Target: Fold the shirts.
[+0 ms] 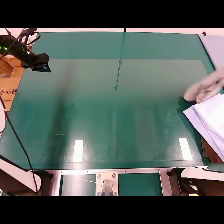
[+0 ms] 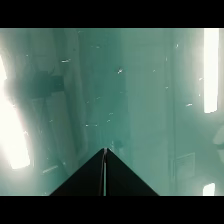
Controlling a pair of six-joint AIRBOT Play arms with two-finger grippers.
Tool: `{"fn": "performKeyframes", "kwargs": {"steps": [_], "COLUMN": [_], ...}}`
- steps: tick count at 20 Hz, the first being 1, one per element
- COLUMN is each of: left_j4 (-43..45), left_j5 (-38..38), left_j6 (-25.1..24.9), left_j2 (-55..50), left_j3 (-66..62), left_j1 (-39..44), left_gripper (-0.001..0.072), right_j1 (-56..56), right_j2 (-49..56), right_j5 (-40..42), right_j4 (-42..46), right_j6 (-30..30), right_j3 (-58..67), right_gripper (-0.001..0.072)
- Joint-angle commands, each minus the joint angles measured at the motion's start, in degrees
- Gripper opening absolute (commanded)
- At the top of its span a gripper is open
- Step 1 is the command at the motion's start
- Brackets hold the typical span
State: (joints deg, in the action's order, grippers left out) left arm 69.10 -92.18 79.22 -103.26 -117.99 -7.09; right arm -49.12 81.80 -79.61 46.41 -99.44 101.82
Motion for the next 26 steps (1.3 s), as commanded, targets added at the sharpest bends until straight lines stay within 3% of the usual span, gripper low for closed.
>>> {"fn": "performKeyframes", "kwargs": {"steps": [1,9,18,19,20,21,24,26], "left_j4": [-0.11,-0.35,-0.52,-0.55,-0.55,-0.55,-0.55,-0.55], "left_j5": [-0.07,-0.52,-0.92,-0.92,-0.92,-0.9,-0.79,-0.52], "left_j6": [-0.04,-0.2,-0.22,-0.22,-0.22,-0.22,-0.63,-1.64], "left_j2": [0.04,0.04,0.04,0.04,0.04,0.04,0.04,0.04], "left_j3": [0.02,0.02,0.02,0.02,0.02,0.02,0.02,0.02], "left_j1": [-0.04,-0.04,-0.04,-0.04,-0.04,-0.04,-0.04,-0.04], "left_gripper": [0.0019,0.002,0.0019,0.002,0.0019,0.0019,0.002,0.0019], "right_j1": [-9.9,-25.24,-32.81,-32.81,-32.83,-32.87,-32.79,-31.26], "right_j2": [-4.07,-15.61,-17.86,-17.66,-17.42,-17.42,-17.31,-17.31], "right_j5": [-4.66,-12.59,-8.37,-8.26,-8.87,-10.08,-14.16,-14.6], "right_j4": [8.28,21.94,27.28,28.44,29.83,30.97,32.04,28.37], "right_j6": [-5.22,-6.27,-4.92,-4.94,-4.9,-4.92,-5.46,-6.64], "right_j3": [-1.6,-19.47,-42.75,-43.52,-43.45,-42.86,-36.28,-31.21], "right_gripper": [0.0011,0.0011,0.0027,0.0236,0.0628,0.0667,0.0667,0.0667]}}
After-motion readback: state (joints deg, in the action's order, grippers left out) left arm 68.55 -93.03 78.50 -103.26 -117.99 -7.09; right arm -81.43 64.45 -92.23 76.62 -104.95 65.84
